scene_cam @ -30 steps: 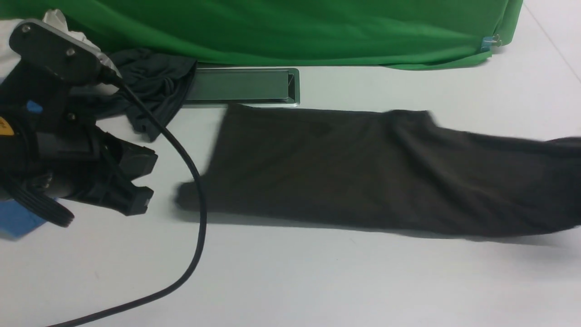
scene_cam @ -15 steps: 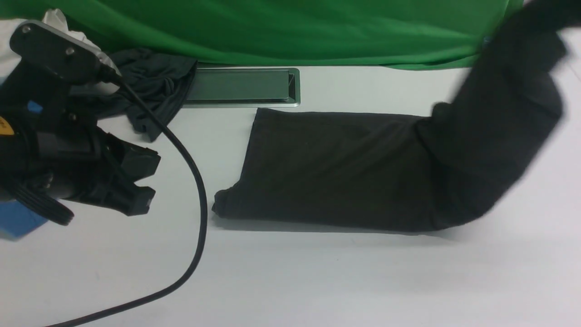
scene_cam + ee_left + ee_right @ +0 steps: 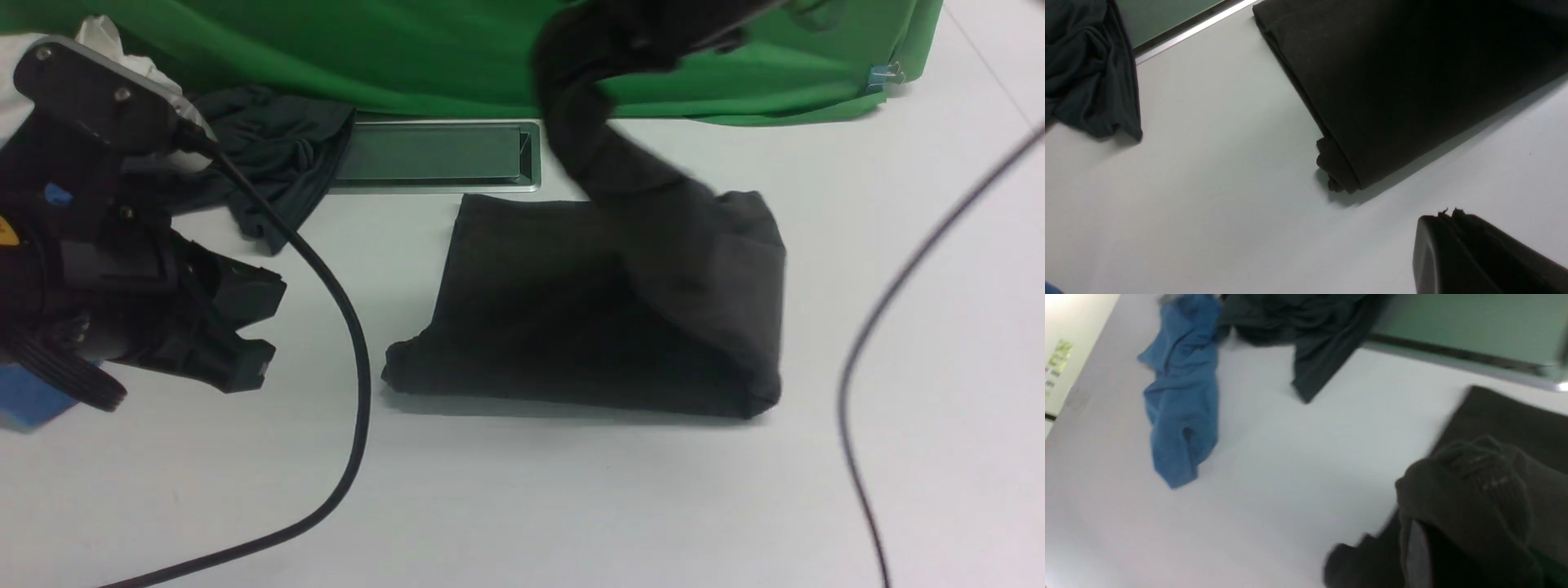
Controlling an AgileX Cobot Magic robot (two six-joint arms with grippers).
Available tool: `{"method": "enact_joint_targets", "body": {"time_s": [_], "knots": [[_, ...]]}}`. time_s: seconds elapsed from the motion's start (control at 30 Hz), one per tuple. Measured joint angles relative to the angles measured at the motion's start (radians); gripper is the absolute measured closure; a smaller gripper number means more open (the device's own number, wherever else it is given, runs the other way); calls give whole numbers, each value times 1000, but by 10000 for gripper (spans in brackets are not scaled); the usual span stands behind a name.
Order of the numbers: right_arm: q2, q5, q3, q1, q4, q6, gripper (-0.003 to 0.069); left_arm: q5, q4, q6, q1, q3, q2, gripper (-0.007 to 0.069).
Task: Fold a long-sleeved shirt on a white desktop.
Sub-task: 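Fold the right end of the dark garment over onto its left end with the right gripper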
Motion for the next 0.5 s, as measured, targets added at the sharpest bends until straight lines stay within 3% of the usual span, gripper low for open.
{"method": "enact_joint_targets", "body": {"time_s": [0.37,0.43,0.5], "knots": [[161,-15,-82,71,13,32,558,0,0,0,0,0,0,608],[172,-29,-85,75,21,53,508,0,0,0,0,0,0,608],[173,-37,-87,76,31,71,391,0,0,0,0,0,0,608]]}}
